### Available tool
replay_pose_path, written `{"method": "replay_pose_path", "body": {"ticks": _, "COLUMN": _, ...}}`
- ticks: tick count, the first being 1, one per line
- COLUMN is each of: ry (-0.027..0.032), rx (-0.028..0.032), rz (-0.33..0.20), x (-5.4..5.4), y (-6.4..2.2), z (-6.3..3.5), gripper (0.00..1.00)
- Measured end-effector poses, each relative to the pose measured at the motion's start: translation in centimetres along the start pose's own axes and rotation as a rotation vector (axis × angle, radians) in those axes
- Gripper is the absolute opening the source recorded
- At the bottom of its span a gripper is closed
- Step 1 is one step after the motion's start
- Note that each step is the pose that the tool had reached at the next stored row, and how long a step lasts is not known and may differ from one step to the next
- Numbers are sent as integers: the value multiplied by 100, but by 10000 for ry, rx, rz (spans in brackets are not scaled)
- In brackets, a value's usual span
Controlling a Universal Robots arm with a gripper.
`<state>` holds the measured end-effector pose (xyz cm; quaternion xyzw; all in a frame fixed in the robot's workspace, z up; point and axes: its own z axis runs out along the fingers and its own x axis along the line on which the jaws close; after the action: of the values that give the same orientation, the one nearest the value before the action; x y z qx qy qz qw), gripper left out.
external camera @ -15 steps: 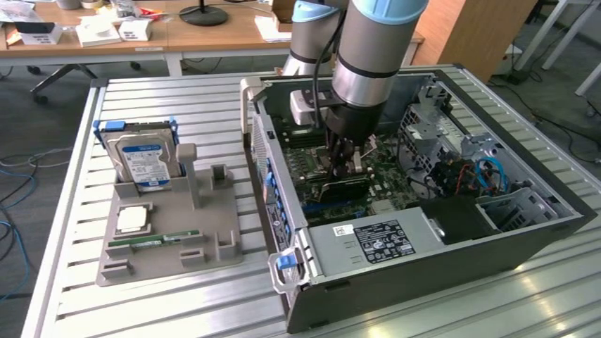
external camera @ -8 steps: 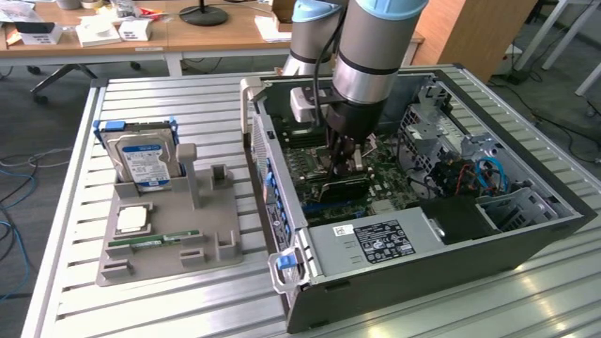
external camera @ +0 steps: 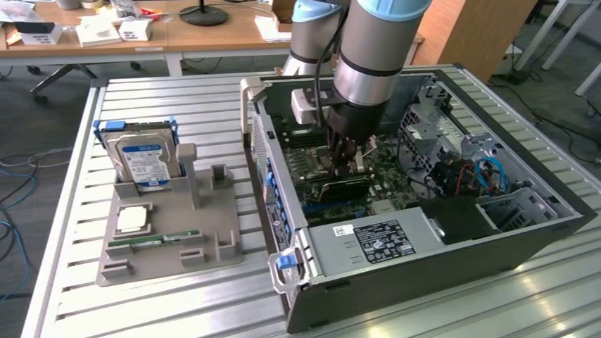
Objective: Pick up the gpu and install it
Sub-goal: 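Press down on the gpu until it lock into place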
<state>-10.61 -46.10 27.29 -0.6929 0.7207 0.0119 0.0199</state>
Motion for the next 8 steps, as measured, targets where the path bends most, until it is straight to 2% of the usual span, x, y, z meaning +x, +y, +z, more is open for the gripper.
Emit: {"method": "replay_pose_path", "body": {"ticks": 8, "ry": 3, "rx": -2, "rz": -2, "x": 2, "y": -1, "z": 17, "gripper": 11}}
